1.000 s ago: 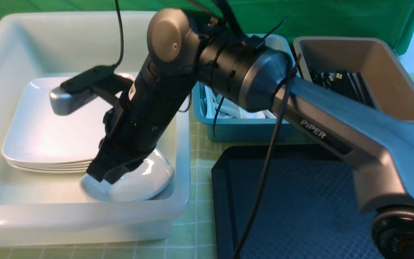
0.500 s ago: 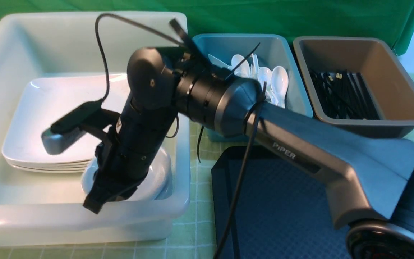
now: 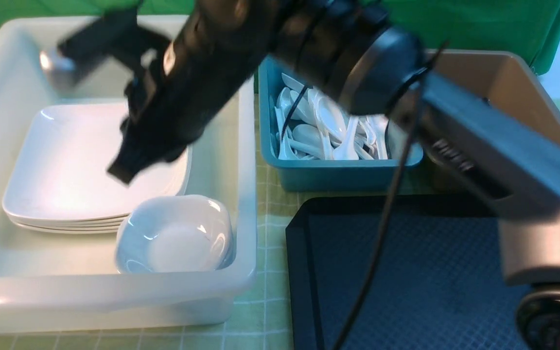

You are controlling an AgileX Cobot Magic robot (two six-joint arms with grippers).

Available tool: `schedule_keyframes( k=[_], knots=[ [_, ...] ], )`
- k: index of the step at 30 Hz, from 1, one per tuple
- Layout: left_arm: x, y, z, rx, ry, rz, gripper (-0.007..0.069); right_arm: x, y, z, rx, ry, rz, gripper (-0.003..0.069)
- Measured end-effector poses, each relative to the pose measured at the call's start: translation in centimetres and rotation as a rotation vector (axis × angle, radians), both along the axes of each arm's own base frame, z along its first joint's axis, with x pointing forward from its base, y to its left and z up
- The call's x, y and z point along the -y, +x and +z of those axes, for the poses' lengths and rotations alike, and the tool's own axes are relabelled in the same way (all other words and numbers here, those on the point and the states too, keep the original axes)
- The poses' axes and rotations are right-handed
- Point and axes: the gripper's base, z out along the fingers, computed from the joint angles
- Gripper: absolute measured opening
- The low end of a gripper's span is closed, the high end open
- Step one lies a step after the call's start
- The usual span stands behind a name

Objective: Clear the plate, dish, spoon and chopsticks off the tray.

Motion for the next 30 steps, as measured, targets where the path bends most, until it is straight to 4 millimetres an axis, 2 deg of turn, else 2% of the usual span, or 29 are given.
schedule_keyframes(
  k=[5,8,9,12,13,15,19,21,23,24,30],
  knots=[
    [0.0,0.0,0.0,0.0,-0.002,0.003,-0.0012,1.8,-0.2,2.9,0.106,-0.017,-0.056,0.0003],
    [0.0,0.0,0.0,0.0,-0.002,0.003,-0.0012,4.1,-1.0,6.5,0.208,-0.004,-0.113,0.0003],
    [0.0,0.0,0.0,0.0,-0.002,0.003,-0.0012,4.2,-1.0,6.8,0.215,-0.002,-0.117,0.0003],
    [0.0,0.0,0.0,0.0,-0.002,0.003,-0.0012,8.0,-3.2,12.5,0.334,0.068,-0.178,0.0004],
    [0.0,0.0,0.0,0.0,-0.003,0.004,-0.0012,8.8,-3.7,13.5,0.355,0.084,-0.191,0.0005],
    [0.0,0.0,0.0,-0.001,-0.006,0.008,-0.0012,12.3,-6.0,17.5,0.439,0.151,-0.236,0.0008],
    [0.0,0.0,0.0,-0.001,-0.007,0.01,-0.0012,17.9,-9.8,22.2,0.534,0.243,-0.308,0.001],
    [0.0,0.0,0.0,-0.001,-0.008,0.011,-0.0012,20.6,-11.7,23.4,0.56,0.265,-0.335,0.001],
    [0.0,0.0,0.0,-0.001,-0.008,0.012,-0.0012,22.8,-13.3,23.8,0.569,0.269,-0.344,0.001],
    [0.0,0.0,0.0,-0.001,-0.008,0.012,-0.0012,23.2,-13.6,23.8,0.568,0.268,-0.346,0.001],
    [0.2,0.1,0.1,0.008,-0.03,0.01,-0.0012,29.4,-18.4,21.3,0.517,0.24,-0.386,0.001]
  ],
)
